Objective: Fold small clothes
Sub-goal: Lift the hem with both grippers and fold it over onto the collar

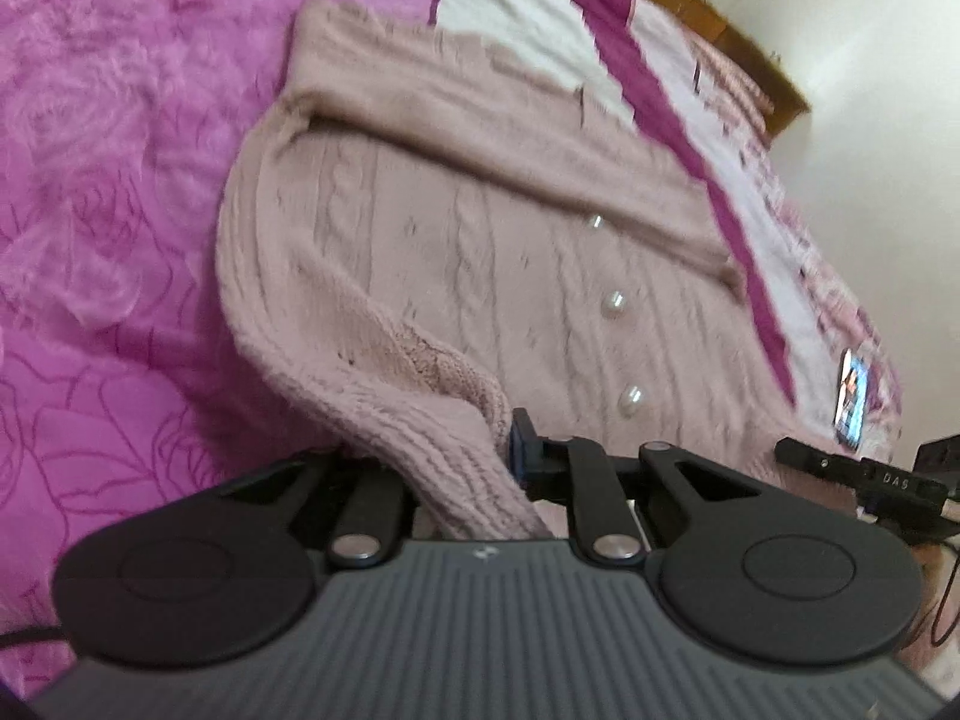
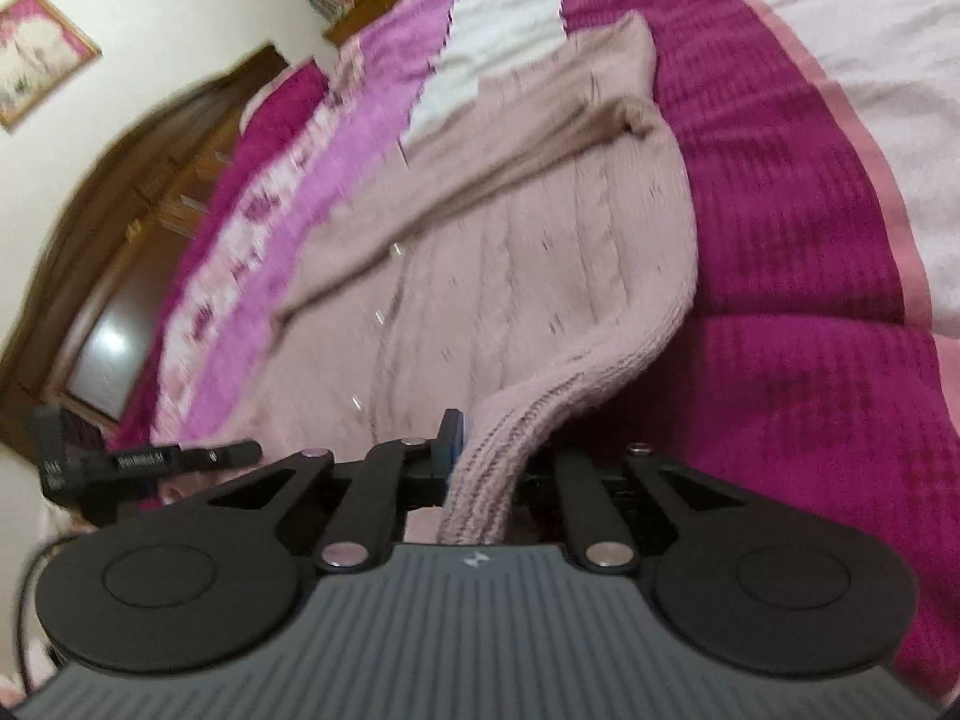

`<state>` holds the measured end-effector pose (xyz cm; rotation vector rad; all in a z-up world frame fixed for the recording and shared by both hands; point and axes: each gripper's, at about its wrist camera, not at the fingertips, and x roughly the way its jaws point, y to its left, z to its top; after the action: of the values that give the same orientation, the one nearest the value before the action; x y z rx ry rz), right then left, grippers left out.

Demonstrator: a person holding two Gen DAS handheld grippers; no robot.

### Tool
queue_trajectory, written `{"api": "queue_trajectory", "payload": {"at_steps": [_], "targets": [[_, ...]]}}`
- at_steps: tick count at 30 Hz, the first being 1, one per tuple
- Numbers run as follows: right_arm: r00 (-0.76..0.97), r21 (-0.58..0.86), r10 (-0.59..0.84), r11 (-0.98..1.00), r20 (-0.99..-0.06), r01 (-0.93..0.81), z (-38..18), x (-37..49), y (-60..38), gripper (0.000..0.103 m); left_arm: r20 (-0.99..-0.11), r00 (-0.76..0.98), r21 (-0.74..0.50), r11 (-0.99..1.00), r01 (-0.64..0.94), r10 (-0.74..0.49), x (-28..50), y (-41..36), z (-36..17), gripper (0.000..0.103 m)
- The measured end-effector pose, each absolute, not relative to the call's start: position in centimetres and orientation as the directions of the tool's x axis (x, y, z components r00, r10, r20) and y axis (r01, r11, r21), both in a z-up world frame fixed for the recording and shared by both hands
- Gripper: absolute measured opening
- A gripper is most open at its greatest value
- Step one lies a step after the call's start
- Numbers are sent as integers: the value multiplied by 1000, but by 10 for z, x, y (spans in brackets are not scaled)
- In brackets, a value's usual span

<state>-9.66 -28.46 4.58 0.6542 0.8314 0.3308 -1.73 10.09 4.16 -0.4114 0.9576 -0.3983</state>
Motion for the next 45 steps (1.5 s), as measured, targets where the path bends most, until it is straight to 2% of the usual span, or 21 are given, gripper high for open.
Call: {"api": "queue_trajectory", "payload": {"at_steps": [6, 7, 13, 23, 29, 37, 45], "targets": [[715, 709, 510, 705, -479, -27, 55, -83, -293, 9, -622, 598, -543, 829, 135, -505, -13, 103, 65, 14], [728, 715, 508, 698, -461, -35, 57, -81, -294, 9, -614, 611, -546, 828, 130, -500, -11, 103, 69, 8], [797, 747, 487, 661, -357, -69, 70, -65, -305, 9, -570, 674, -545, 830, 119, -471, 3, 105, 87, 8], [850, 749, 443, 656, -287, -89, 91, -31, -318, 8, -514, 741, -557, 825, 95, -432, 27, 111, 109, 7], [880, 744, 420, 656, -222, -125, 112, -6, -320, 8, -483, 803, -520, 852, 58, -350, 47, 115, 137, 7], [908, 729, 363, 677, -209, -102, 130, 55, -322, 8, -454, 847, -458, 888, 45, -277, 99, 104, 156, 7], [907, 696, 312, 717, -284, -29, 111, 119, -318, 8, -492, 834, -430, 902, 18, -251, 155, 97, 121, 7]]}}
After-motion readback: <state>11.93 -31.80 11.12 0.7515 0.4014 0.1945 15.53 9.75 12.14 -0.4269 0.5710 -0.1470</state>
